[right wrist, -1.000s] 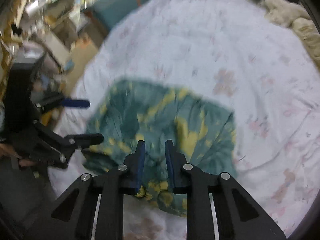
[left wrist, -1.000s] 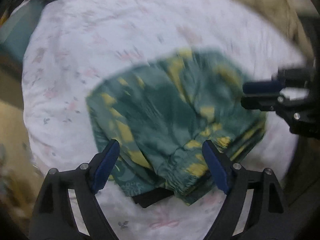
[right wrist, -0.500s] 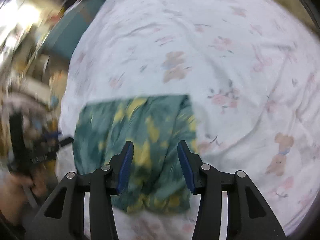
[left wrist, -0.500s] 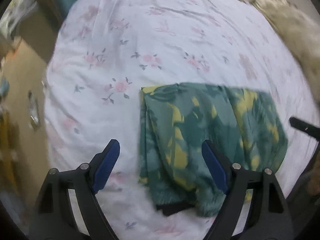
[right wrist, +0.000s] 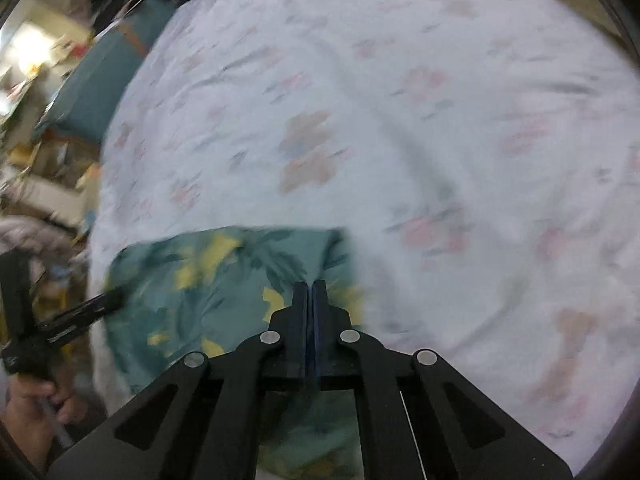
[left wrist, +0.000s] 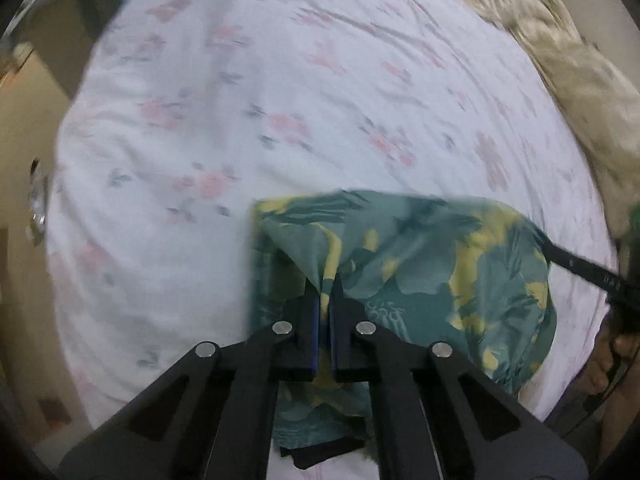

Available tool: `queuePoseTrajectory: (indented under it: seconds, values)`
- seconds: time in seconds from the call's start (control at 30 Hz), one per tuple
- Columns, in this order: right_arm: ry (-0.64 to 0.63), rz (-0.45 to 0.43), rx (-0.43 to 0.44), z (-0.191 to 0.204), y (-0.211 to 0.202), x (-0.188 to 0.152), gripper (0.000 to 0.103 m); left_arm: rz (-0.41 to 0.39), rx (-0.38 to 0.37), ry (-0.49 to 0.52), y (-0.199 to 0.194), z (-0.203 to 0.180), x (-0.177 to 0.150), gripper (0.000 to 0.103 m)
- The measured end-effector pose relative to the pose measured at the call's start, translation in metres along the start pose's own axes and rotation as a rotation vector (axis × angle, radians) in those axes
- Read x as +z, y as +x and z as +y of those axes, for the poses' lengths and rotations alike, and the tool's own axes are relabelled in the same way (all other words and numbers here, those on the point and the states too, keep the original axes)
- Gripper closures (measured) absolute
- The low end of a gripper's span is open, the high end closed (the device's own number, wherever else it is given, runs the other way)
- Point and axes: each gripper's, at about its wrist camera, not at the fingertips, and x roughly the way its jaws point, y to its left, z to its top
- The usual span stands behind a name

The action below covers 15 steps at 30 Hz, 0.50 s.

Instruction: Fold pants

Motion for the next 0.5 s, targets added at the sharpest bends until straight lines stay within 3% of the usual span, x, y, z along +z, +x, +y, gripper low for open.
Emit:
queuePoseTrajectory:
  seconds: [0.1,0.17,0.2,0.23,0.27,0.3,0.5]
  values:
    - [0.089,0.049,0.086,-0.017,0.002,0.001,0.096,0.034,-0.027,-0.057,0.001,0.009,0.002,0.084]
    - [0.091,0.073,0.084,-0.017,0.002,0.002,0.091,0.049,-0.010,-0.093,-0.002,0.015,0.003,0.060]
    - [0.093,0.066,0.074,-0.018,-0.001,0.002,0.078,0.013,0.012,-0.122,-0.010,0.022,0.004,0.055]
    - [0.100,0.054,0.074,-0.019,-0.004,0.004,0.069,-0.008,0.028,-0.140,-0.014,0.027,0.003,0.043]
    - [0.123,0.033,0.084,-0.022,-0.008,0.006,0.052,-0.035,0.043,-0.165,-0.019,0.033,0.006,0.039]
    - [0.142,0.016,0.089,-0.026,-0.012,0.006,0.048,-0.054,0.043,-0.183,-0.020,0.038,0.009,0.039]
    - [0.197,0.007,0.133,-0.039,0.002,0.022,0.051,-0.029,-0.051,-0.206,0.012,0.044,0.030,0.041]
